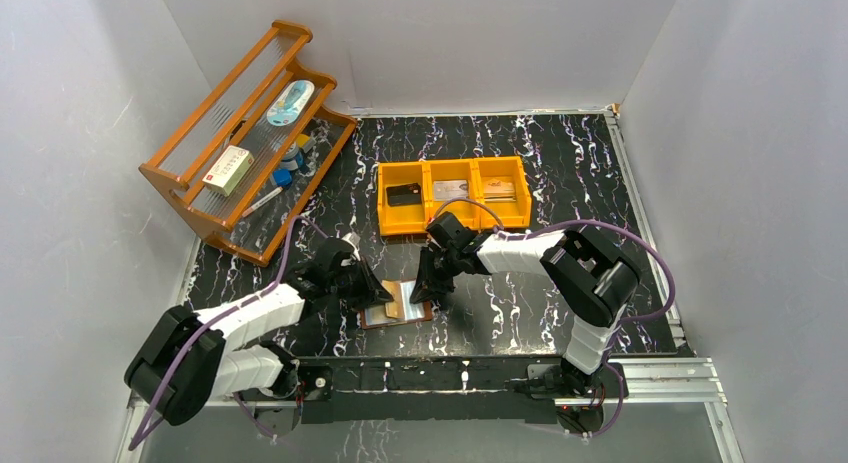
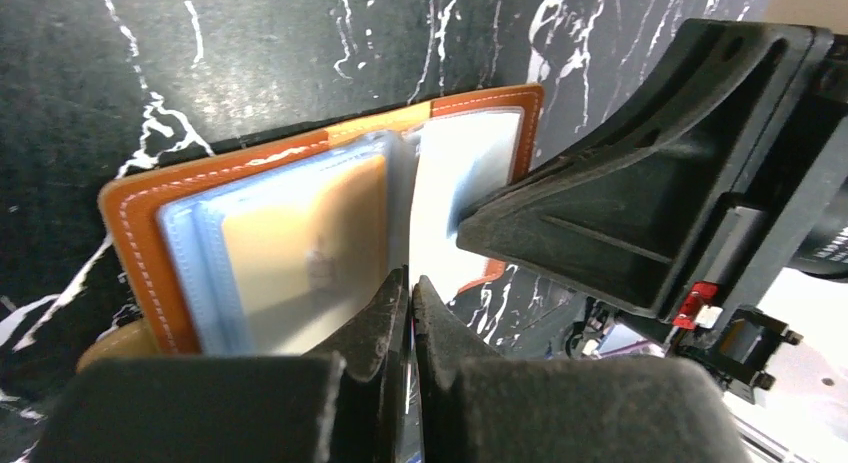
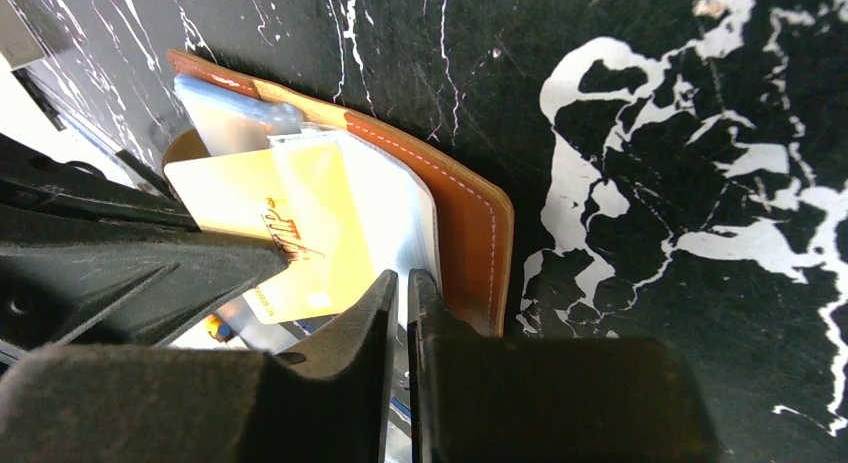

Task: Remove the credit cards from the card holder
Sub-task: Remove the credit card from the card holder.

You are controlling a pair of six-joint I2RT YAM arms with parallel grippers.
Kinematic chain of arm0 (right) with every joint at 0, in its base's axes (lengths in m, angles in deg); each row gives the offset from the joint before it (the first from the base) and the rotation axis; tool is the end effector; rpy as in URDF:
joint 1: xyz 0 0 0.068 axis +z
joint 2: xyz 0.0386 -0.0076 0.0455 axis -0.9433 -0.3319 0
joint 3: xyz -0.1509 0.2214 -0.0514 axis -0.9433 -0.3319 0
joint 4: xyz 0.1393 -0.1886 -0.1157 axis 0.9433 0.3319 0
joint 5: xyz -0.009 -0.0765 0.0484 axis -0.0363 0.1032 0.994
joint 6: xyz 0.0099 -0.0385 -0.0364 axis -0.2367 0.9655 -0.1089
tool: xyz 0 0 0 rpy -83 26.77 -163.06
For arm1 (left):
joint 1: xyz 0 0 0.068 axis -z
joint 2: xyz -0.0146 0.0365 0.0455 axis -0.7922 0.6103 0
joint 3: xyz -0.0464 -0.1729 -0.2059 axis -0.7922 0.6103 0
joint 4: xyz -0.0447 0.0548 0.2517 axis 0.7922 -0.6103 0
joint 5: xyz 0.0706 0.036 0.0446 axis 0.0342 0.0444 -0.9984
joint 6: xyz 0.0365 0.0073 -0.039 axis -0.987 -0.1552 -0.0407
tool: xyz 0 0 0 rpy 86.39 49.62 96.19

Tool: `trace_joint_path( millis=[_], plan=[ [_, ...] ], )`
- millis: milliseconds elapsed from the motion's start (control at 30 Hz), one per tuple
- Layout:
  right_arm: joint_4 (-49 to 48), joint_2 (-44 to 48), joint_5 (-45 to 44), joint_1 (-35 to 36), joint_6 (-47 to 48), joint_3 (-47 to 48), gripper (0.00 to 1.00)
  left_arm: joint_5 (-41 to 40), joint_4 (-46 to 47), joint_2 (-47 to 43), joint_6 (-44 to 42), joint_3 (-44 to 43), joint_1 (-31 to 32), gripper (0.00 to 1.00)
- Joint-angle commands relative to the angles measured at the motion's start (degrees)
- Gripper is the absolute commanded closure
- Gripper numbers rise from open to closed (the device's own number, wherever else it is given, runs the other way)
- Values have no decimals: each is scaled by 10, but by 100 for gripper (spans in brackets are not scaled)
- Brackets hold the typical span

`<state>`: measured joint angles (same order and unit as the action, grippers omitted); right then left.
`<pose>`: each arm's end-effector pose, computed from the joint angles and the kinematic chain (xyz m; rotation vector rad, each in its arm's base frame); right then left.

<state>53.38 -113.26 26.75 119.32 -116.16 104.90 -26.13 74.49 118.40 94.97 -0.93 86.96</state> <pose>0.2153 0.2645 0.1363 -0.0716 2.8630 1.0262 0.1721 -0.1315 0.1574 -0.3095 2.4955 -1.1076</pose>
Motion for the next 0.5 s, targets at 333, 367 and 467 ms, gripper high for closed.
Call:
trace_joint_path(
  millis=[333,367,467],
  plan=[
    [70,76,-107,-14,79,31,63,-168,-264,-118,-92,-136,-8,100],
    [72,87,-109,-15,86,45,59,-164,-262,-119,-95,-141,-8,100],
    [99,123,-160,-21,100,71,44,-158,-257,-120,-103,-157,-8,100]
  ],
)
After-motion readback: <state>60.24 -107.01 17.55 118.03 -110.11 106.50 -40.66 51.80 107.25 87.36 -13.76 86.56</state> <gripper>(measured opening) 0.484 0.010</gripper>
